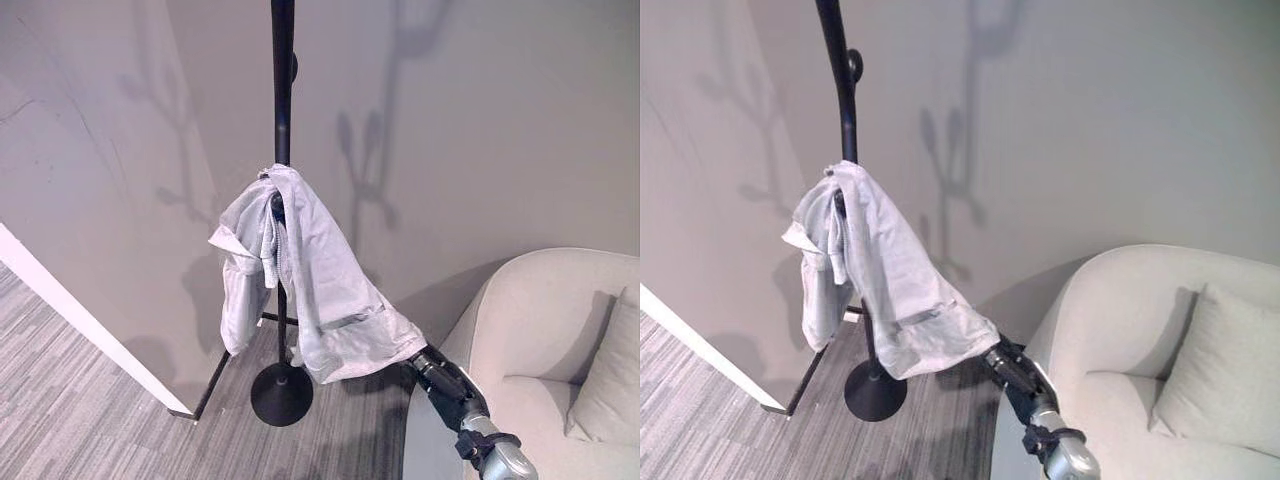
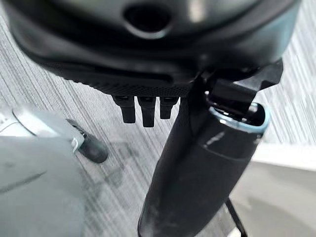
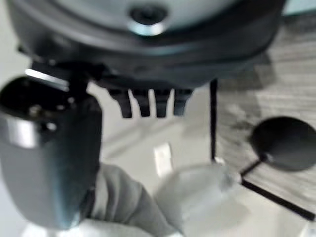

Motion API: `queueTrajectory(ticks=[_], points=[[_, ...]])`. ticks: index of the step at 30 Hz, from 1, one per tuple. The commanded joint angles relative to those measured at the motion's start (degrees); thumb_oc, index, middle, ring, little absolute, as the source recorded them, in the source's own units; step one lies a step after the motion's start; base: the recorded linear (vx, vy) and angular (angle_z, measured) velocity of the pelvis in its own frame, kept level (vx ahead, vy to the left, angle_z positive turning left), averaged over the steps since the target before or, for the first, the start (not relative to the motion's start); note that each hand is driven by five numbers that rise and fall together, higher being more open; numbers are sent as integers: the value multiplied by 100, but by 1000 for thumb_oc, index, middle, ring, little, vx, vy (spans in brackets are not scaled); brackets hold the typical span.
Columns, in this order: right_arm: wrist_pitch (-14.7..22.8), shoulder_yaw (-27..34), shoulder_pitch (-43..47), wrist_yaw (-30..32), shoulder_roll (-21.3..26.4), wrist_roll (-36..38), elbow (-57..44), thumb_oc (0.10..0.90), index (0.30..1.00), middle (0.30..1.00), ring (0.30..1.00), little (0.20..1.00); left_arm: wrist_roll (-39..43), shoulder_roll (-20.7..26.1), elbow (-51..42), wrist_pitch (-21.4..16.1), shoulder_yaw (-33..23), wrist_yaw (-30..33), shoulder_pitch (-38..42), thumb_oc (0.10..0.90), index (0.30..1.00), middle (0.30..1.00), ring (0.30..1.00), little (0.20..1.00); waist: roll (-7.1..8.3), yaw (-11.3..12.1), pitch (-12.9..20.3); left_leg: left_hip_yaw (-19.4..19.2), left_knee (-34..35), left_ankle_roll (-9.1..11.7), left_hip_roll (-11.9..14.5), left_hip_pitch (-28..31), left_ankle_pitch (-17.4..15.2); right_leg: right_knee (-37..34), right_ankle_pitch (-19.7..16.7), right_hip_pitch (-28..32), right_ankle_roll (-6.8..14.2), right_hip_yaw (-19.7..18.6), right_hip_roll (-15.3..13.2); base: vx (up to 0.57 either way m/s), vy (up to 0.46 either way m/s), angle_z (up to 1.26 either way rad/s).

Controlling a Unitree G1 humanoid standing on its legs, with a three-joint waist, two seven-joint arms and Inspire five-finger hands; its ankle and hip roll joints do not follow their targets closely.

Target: Hang the clothes on the sofa on the clothes rack.

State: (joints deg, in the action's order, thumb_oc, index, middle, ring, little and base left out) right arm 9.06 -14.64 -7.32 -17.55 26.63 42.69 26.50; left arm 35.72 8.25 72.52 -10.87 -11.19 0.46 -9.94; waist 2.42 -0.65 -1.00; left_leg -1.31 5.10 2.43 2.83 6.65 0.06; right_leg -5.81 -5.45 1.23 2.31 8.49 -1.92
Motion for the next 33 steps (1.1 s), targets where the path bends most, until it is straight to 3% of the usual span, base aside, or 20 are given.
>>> queueTrajectory(ticks=[1, 5, 8, 13, 16, 19, 20, 22, 26, 29, 30, 33], points=[[26, -374, 487, -575, 555, -550, -25, 800, 900, 900, 900, 900, -243, 302, 179, -149, 266, -270, 407, 800, 900, 900, 900, 900, 175, 84, 258, -64, -96, 91, 140, -478, -142, 151, 790, 160, 379, 56, -246, -9, 5, -6], [-55, -1023, 750, -451, 448, -1595, 925, 800, 900, 900, 900, 900, -429, 341, 258, -116, 561, -352, 510, 800, 900, 900, 900, 900, 175, 121, 270, -30, -98, 85, 140, -470, -142, 156, 823, 188, 361, 79, -248, 0, 6, -10], [-106, -1197, 841, -513, 406, -1688, 826, 800, 900, 900, 900, 900, -575, 320, 296, -98, 689, -330, 537, 800, 900, 900, 900, 900, 171, 136, 270, -2, -103, 78, 129, -475, -141, 169, 840, 199, 354, 98, -250, 2, 5, -1], [154, -1427, 1148, -350, 1092, -2680, 105, 800, 900, 900, 900, 900, -781, 298, 267, -106, 735, -266, 461, 800, 900, 900, 900, 900, 176, 118, 274, 14, -98, 71, 127, -456, -166, 192, 855, 203, 358, 103, -258, 0, 0, 0], [361, -1033, 1181, 219, 1318, -3121, -170, 800, 900, 900, 900, 900, -833, 268, 231, -159, 668, -66, 465, 800, 900, 900, 900, 900, 150, 75, 269, 3, -100, 55, 121, -445, -184, 191, 847, 202, 372, 99, -269, 0, 0, 0], [563, -232, 959, 894, 1016, -3189, -515, 800, 900, 900, 900, 900, -938, 224, 158, -213, 664, 137, 467, 800, 900, 900, 900, 900, 117, 55, 265, -1, -103, 26, 107, -444, -198, 196, 839, 194, 379, 89, -282, 0, 0, 0], [697, 217, 814, 1220, 643, -3082, -782, 800, 900, 900, 900, 900, -1062, 183, 135, -236, 712, 236, 466, 800, 900, 900, 900, 900, 93, 39, 269, -4, -106, 7, 93, -450, -206, 208, 841, 186, 373, 85, -288, 0, 0, 0], [792, 488, 708, 1387, 429, -2924, -1108, 800, 900, 900, 900, 900, -1123, 159, 95, -253, 770, 292, 445, 800, 900, 900, 900, 900, 84, 43, 272, 3, -106, 0, 88, -456, -213, 212, 848, 185, 368, 87, -287, 0, 0, 0], [892, 620, 695, 1362, 241, -2510, -1560, 800, 900, 900, 900, 900, -1118, 149, 97, -244, 795, 304, 403, 800, 900, 900, 900, 900, 88, 55, 277, 5, -104, -1, 89, -457, -220, 215, 853, 170, 356, 68, -274, 2, 0, -1], [896, 582, 686, 927, 161, -1564, -1749, 800, 900, 900, 900, 900, -1064, 168, 38, -291, 834, 314, 374, 800, 900, 900, 900, 900, 106, 65, 282, 10, -103, 4, 90, -458, -219, 209, 859, 177, 342, 66, -263, 0, -1, 1], [721, 290, 786, 208, -8, -202, -1664, 800, 900, 900, 900, 900, -1061, 204, 36, -285, 940, 229, 341, 800, 900, 900, 900, 900, 136, 119, 288, 19, -104, 19, 93, -456, -211, 212, 868, 189, 335, 81, -253, 0, 0, 0], [565, -222, 989, -111, 75, -28, -1626, 800, 900, 900, 900, 900, -1145, 220, 64, -276, 1041, 135, 330, 800, 900, 900, 900, 900, 158, 173, 298, 34, -106, 29, 96, -453, -206, 211, 879, 191, 328, 92, -247, 0, 0, 0]])
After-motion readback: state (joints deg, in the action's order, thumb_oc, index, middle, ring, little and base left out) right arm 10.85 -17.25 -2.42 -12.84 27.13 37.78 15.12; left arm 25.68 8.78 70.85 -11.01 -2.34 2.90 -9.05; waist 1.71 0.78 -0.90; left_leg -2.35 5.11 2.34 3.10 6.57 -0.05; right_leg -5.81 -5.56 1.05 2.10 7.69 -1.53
